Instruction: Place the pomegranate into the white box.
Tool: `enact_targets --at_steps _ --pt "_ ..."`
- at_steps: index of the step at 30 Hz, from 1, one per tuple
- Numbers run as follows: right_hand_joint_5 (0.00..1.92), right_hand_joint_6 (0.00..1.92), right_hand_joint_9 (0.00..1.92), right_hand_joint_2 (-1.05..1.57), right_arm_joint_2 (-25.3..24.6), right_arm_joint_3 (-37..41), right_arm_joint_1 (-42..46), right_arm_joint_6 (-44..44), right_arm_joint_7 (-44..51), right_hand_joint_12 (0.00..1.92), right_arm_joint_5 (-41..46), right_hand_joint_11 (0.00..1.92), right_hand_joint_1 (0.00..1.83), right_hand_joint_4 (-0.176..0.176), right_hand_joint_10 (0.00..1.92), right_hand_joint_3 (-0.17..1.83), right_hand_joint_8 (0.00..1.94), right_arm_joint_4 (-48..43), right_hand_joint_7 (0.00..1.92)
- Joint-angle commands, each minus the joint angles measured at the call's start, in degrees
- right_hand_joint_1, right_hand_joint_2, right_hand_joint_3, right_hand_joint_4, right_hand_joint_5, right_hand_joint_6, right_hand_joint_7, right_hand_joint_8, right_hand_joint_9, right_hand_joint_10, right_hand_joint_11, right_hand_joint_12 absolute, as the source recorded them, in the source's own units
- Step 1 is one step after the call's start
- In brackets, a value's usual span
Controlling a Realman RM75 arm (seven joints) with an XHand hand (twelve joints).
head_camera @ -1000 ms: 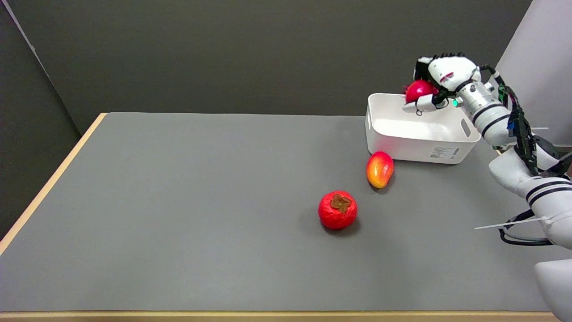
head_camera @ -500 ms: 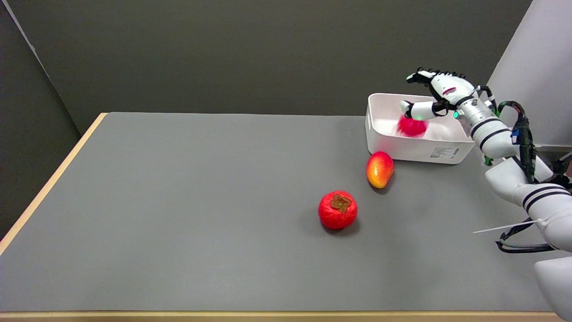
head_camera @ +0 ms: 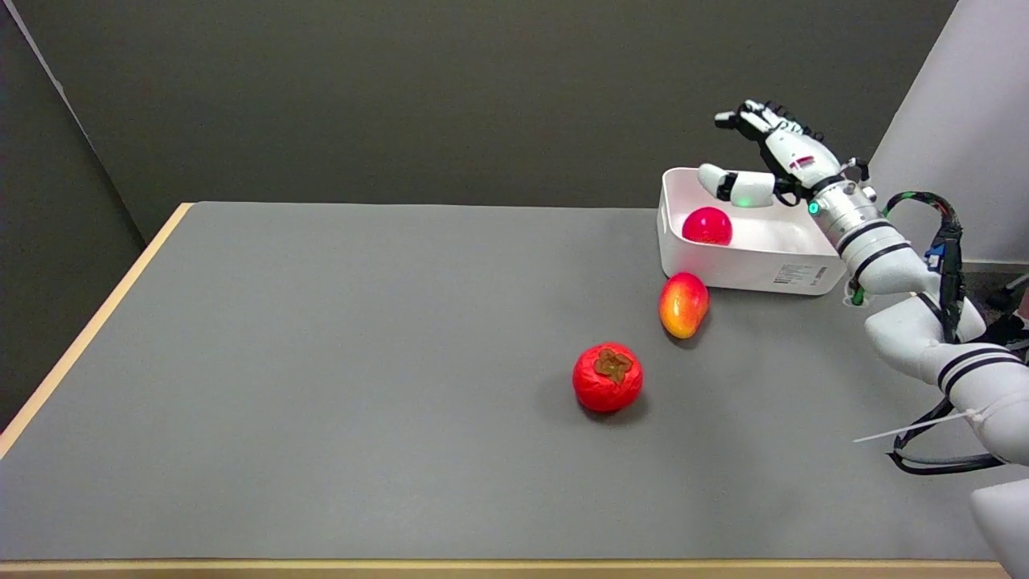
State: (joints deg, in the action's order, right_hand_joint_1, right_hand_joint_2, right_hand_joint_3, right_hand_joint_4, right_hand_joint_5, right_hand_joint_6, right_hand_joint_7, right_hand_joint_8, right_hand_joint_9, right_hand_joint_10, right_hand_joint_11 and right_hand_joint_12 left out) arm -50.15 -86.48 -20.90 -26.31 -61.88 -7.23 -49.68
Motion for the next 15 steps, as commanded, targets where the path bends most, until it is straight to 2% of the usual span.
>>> enact_targets --at_steps 1,3,6,10,12,15 --pt "0.17 0.49 0.00 0.50 0.6 0.9 10.1 -9.6 6.5 0.71 7.6 0.00 0.26 0.112 0.20 0.90 0.20 -30.6 0.05" --pt "0.17 0.49 0.01 0.50 0.9 -0.7 10.9 -9.2 6.5 0.75 7.9 0.00 0.25 0.108 0.24 0.91 0.23 -34.2 0.06" --pt "0.22 0.44 0.00 0.59 0.4 -2.5 12.7 -9.3 6.1 0.85 10.8 0.00 0.24 0.095 0.47 0.84 0.24 -37.6 0.15" --pt "0.24 0.44 0.01 0.63 0.2 -6.8 14.9 -11.3 5.3 0.93 15.6 0.00 0.20 0.089 0.53 0.81 0.26 -41.5 0.19" --pt "0.21 0.51 0.03 0.58 0.1 -9.9 15.7 -12.5 4.9 1.00 18.0 0.00 0.17 0.086 0.55 0.96 0.32 -43.2 0.19" --pt "0.25 0.51 0.12 0.64 0.1 -13.2 16.6 -14.1 4.2 1.13 20.9 0.00 0.15 0.093 0.61 0.90 0.32 -44.6 0.28"
